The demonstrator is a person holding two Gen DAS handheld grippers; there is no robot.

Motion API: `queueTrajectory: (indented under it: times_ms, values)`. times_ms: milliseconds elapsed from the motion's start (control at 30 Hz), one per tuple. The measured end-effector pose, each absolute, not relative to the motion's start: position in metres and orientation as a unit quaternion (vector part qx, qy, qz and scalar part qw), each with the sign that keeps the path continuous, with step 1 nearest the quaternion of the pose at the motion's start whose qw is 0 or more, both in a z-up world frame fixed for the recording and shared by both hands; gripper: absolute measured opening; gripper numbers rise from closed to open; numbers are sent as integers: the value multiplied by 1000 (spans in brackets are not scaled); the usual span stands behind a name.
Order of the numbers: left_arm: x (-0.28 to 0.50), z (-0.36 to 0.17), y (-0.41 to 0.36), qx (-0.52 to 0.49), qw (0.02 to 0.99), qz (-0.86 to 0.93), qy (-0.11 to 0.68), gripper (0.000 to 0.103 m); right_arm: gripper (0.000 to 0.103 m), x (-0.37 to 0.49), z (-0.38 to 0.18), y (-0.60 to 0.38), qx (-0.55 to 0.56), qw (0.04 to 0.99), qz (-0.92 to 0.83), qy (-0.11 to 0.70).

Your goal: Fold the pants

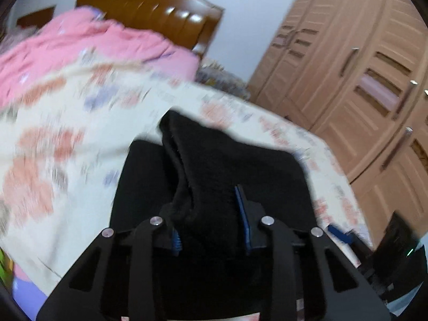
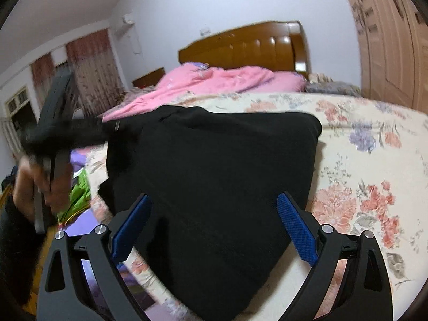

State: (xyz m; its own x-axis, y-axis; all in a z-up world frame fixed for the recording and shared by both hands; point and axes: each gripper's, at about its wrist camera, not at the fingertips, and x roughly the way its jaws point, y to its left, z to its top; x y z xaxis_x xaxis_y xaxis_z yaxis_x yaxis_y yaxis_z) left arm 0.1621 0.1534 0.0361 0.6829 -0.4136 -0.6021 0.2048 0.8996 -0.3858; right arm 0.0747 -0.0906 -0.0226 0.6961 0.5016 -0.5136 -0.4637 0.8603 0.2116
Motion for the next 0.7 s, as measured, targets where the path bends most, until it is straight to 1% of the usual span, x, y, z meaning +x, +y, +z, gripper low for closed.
queueTrajectory:
  times_ms: [133, 200, 267, 333, 400, 433, 467, 567, 700]
  values:
    - [152, 77, 143, -148, 909, -196, 336, 32, 92, 43, -30, -69, -82, 919, 272, 275]
    - [141, 81, 145, -151, 910, -197, 331, 32, 92, 32, -42, -64, -132, 920, 245, 276]
    - [131, 64, 161, -169, 907, -186, 338, 32, 92, 29, -58, -67, -179, 923, 185, 285]
    - [130, 27, 186, -208, 893, -160, 366, 32, 92, 32, -66, -83, -155, 924, 176, 303]
    - [132, -22, 210, -268, 864, -147, 399, 33, 92, 39, -67, -104, -84, 924, 182, 325]
    - [130, -44, 218, -297, 855, -155, 397, 33, 92, 42, -69, -108, -66, 920, 191, 336]
    - [125, -50, 224, -318, 855, -171, 372, 33, 92, 42, -69, -108, -70, 920, 188, 336]
    - [121, -40, 218, -303, 865, -168, 362, 33, 92, 41, -68, -107, -81, 924, 180, 327]
    - [114, -2, 199, -243, 893, -168, 339, 33, 92, 40, -65, -112, -65, 927, 179, 323]
